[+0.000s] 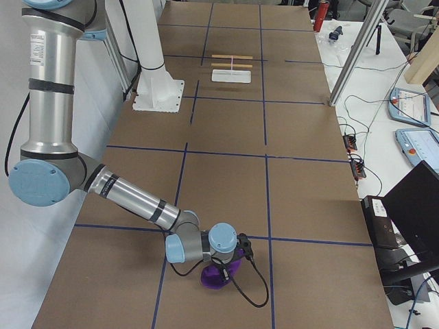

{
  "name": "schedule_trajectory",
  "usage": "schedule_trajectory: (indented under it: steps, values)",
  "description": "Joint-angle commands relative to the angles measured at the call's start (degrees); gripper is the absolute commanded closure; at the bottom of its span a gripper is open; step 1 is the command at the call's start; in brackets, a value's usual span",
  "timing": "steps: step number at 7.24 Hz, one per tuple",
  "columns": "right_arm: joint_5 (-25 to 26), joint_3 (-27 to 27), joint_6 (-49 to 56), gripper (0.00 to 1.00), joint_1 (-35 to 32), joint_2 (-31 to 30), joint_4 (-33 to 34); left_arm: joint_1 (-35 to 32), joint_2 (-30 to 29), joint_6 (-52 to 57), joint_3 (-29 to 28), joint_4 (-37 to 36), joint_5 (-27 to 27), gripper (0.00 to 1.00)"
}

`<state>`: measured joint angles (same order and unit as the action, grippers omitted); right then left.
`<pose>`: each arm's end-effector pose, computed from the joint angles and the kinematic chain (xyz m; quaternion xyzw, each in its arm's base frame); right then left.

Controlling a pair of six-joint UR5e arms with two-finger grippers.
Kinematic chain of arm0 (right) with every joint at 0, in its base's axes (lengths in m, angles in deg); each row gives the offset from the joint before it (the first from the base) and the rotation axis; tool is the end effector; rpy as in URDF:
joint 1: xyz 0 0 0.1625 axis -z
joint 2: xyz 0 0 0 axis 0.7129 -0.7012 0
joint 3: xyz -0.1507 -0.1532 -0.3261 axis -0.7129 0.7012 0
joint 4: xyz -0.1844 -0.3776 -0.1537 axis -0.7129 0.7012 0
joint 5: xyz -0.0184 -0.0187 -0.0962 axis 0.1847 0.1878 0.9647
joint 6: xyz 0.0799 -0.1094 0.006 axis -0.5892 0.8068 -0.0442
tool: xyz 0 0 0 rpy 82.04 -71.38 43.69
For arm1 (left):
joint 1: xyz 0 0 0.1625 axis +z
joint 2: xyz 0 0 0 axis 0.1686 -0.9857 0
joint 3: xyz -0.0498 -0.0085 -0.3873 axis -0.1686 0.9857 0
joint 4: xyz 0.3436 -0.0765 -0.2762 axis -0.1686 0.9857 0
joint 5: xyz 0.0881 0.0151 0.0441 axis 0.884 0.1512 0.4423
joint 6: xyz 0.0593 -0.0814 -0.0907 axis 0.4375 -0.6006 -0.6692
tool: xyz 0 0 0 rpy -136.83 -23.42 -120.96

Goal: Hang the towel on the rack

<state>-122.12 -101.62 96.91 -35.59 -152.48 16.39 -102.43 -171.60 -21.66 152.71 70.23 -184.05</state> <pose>-0.0264 -0.4442 0.8503 0.0652 -0.3551 -0.1787 0.9153 -0.0613 -0.5291 0.5979 0.0740 0.3867 0.0020 0.9192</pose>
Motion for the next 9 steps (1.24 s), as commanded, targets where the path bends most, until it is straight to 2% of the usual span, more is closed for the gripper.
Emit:
schedule_trajectory:
  steps: [1,3,4,6,7,8,9]
  values:
    - [-0.7,-0.4,0.3,1.0,0.1,0.8,0.1,0.0,0.0,0.0,0.0,0.1,0.0,0.0]
    - [-5.4,-3.2,0.3,1.0,-0.3,0.8,0.4,0.0,-0.1,0.0,0.0,0.1,0.0,0.0]
    - [-6.6,-5.9,0.3,1.0,-3.4,0.6,0.7,0.0,-0.1,0.1,0.1,0.2,0.0,0.0]
    - [-6.2,-15.0,-0.5,1.0,-8.4,0.5,0.8,0.0,-1.2,0.1,0.4,0.2,0.1,0.0]
    - [-6.0,-19.5,-1.5,1.0,-8.8,1.8,3.6,0.1,-2.4,0.1,0.8,0.2,0.1,0.0]
    - [-4.3,-25.9,-6.1,1.0,-9.1,5.7,11.1,0.1,-4.2,0.2,0.7,0.3,0.3,0.0]
    - [-2.6,-30.1,-12.6,1.0,-7.5,9.3,15.0,0.1,-5.8,0.3,0.8,2.0,0.4,0.0]
